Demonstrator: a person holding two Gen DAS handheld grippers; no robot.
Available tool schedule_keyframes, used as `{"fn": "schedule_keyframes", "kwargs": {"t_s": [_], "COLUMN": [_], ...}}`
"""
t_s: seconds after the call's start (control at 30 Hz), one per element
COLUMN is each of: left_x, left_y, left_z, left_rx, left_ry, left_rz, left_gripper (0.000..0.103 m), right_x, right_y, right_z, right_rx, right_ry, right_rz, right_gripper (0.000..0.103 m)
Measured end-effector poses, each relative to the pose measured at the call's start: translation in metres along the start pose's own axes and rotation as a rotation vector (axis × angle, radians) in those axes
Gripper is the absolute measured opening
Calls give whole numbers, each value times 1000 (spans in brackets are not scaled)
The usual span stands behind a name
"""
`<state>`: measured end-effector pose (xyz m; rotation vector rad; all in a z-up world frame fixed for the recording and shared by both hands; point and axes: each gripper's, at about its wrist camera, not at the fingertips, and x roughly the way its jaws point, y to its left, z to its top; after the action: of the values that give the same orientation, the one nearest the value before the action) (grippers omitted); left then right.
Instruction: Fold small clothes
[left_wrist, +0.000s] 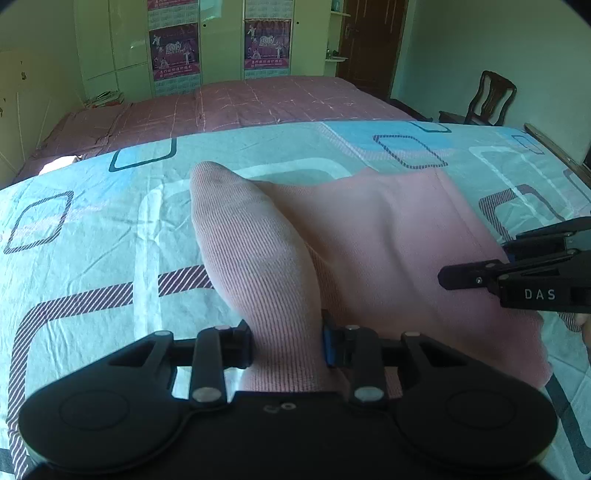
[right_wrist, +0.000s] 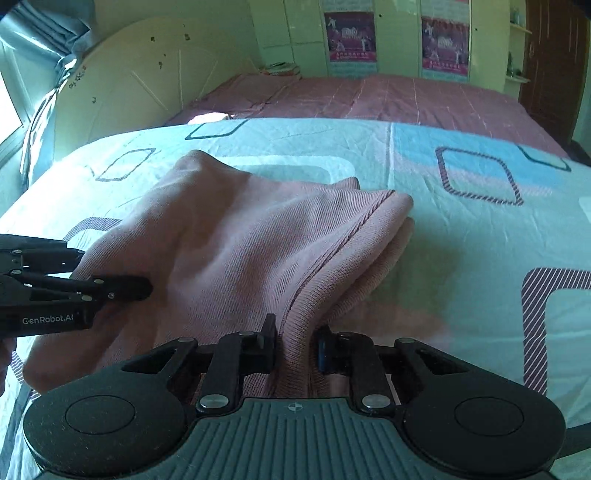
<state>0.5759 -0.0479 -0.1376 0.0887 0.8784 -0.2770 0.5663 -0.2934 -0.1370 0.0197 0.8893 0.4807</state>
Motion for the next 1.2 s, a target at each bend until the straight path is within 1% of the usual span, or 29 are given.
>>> {"fn": "schedule_keyframes", "kwargs": {"t_s": [0.13,0.2,0.33,0.47,0.63,0.77,0.9,1.0,1.03,1.13,1.17,1.2], "left_x": [-21,-34,-61,-85,-112,-127,-132,-128,-126,-124,-125,-126], "left_y": [8,21,51,86,132,163,188,207,214,230,232,234], "left_z": [3,3,-4,-19,-45,-63,-81,-93,-97,-110,-113,-117], "left_rx": [33,32,30,14,-7,-21,-43,-75,-98,-165,-180,-191], "left_ry": [-32,-45,-60,-60,-42,-20,9,40,37,-12,-36,-61], "left_rz": [0,-4,18,56,98,110,99,64,45,-15,-28,-35], "left_gripper": [31,31,31,31,31,31,31,33,34,42,46,47], "right_x": [-14,-18,-17,-2,21,41,57,71,76,89,92,94], "right_y": [23,39,77,124,184,227,259,274,276,265,258,249], "right_z": [7,11,17,25,28,26,19,13,11,0,-4,-8], "right_rx": [-41,-61,-78,-104,-129,-140,-145,-143,-139,-92,-64,-35], "right_ry": [-29,-44,-66,-71,-63,-44,-20,8,20,60,71,77], "right_rz": [-6,-9,18,59,112,143,162,157,142,110,110,115], "right_gripper": [19,19,19,19,19,19,19,19,19,19,19,19]}}
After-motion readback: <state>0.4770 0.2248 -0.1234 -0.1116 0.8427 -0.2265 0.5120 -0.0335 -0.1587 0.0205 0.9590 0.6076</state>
